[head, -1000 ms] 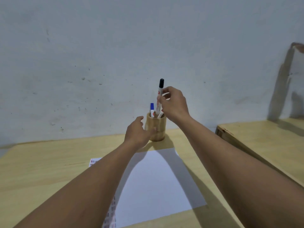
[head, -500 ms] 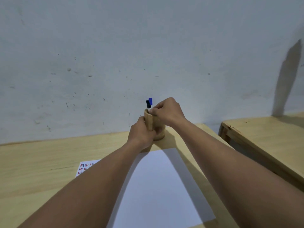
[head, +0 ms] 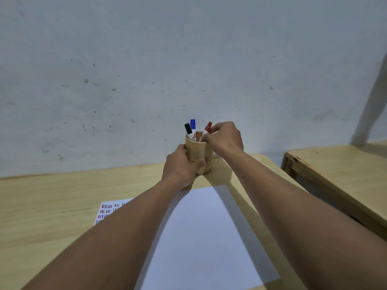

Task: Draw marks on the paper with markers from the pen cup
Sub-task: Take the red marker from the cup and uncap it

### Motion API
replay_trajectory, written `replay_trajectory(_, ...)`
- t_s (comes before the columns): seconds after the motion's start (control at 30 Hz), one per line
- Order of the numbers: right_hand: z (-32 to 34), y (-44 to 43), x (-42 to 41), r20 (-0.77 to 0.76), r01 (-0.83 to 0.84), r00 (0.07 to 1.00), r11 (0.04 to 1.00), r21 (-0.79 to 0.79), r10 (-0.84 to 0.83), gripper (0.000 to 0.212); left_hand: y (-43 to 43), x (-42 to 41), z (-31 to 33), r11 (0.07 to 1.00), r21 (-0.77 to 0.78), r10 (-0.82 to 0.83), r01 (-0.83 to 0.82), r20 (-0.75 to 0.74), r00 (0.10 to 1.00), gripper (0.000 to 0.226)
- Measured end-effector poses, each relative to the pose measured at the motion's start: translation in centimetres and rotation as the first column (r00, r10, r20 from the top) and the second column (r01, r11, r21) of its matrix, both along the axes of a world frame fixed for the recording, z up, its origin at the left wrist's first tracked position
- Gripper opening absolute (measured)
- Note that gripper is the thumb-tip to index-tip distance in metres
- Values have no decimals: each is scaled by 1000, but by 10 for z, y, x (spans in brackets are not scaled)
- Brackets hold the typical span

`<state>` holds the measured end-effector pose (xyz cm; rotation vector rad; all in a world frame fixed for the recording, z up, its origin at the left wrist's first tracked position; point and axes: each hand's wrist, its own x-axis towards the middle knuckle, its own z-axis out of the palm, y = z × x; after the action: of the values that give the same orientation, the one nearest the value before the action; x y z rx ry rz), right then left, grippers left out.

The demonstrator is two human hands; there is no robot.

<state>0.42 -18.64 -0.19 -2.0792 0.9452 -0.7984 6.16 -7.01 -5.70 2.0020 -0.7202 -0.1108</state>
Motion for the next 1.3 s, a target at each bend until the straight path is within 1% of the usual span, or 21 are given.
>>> replay_trajectory(0.13,2,0,1,26,-7,1000,999,36,6,9,0,0,0,1000,-3,6,-6,-6,1000,54)
replay_trajectory(0.3,5,-2,7,12,-15,1000,997,69,14,3,-1,1,0,1000,-1,5,-5,-4,1000,53)
replay_trajectory(0.47,7,-2,12,14,-13,1000,997,81,11,16,-1,-1,1,1000,-5,-3,3,-9,1000,62)
replay_trajectory(0.53,8,-1,14,-11,-34,999,996,81,35,19,0,-1,1,1000,1,0,0,-1,1000,59)
replay_trajectory(0.6,8,0,16,-21,-32,999,996,80,34,20,0,-1,0,1000,2,7,-7,0,1000,56)
replay_trajectory(0.7,7,-1,20,-18,-19,1000,996,88,20,15,0,0,0,1000,0,8,-8,-3,1000,56)
replay_trajectory(0.8,5,-1,19,25,-14,1000,996,93,12,13,1,0,0,1000,-7,1,-1,-23,1000,55)
replay_trajectory(0.87,8,0,15,88,-25,996,996,89,17,7,1,-2,2,1000,-5,5,-5,-21,1000,55)
replay_trajectory(0.97,19,2,2,190,-66,981,991,113,44,8,0,-7,3,1000,11,6,-6,-18,1000,56)
replay_trajectory(1.07,34,5,-11,237,-81,970,994,76,61,15,4,-12,8,999,38,22,-21,-19,1000,52)
replay_trajectory(1.13,46,9,-18,264,-75,962,997,31,64,19,8,-16,13,998,47,34,-33,-23,999,54)
replay_trajectory(1.23,62,21,-28,315,-69,945,996,-54,83,17,22,-23,25,998,40,45,-43,-37,998,73)
replay_trajectory(1.27,68,26,-31,317,-69,944,994,-82,92,17,28,-26,30,999,21,51,-50,-43,998,77)
replay_trajectory(1.3,73,32,-35,314,-71,944,991,-110,102,17,36,-28,35,998,-5,56,-56,-39,998,76)
